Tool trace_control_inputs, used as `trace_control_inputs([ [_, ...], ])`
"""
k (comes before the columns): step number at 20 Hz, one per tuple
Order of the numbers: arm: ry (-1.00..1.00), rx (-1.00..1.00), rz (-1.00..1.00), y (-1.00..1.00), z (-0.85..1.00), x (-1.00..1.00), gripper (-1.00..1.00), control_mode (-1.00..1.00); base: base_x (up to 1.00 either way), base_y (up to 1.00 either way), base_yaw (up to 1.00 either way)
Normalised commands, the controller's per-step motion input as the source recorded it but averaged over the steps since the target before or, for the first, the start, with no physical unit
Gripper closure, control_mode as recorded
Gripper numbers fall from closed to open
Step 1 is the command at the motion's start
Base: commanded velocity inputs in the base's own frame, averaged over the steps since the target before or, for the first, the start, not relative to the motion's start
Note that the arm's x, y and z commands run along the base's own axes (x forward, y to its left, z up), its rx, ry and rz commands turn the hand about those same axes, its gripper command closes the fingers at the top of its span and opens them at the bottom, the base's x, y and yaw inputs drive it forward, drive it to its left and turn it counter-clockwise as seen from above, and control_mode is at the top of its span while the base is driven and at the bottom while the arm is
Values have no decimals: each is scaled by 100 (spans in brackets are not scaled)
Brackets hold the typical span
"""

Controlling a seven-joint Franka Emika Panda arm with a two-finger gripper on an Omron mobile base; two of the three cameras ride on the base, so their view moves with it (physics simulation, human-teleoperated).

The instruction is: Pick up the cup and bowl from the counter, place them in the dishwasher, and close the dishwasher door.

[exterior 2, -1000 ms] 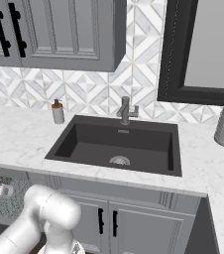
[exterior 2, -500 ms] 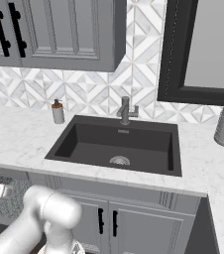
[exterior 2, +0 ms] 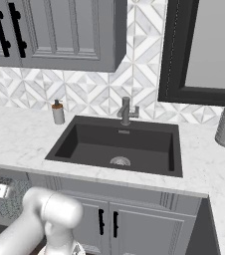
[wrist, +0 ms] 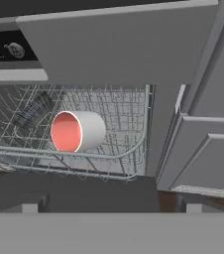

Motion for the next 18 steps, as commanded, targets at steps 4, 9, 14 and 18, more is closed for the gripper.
trace_control_inputs([
  [4,-1,2,4,0,19,-41,-100,-100,0,0,0],
  [9,-9,2,5,3,3,-49,-100,-100,0,0,0],
  [14,-17,0,0,8,19,-85,-100,-100,0,0,0],
  [18,-16,0,0,5,36,-82,-100,-100,0,0,0],
])
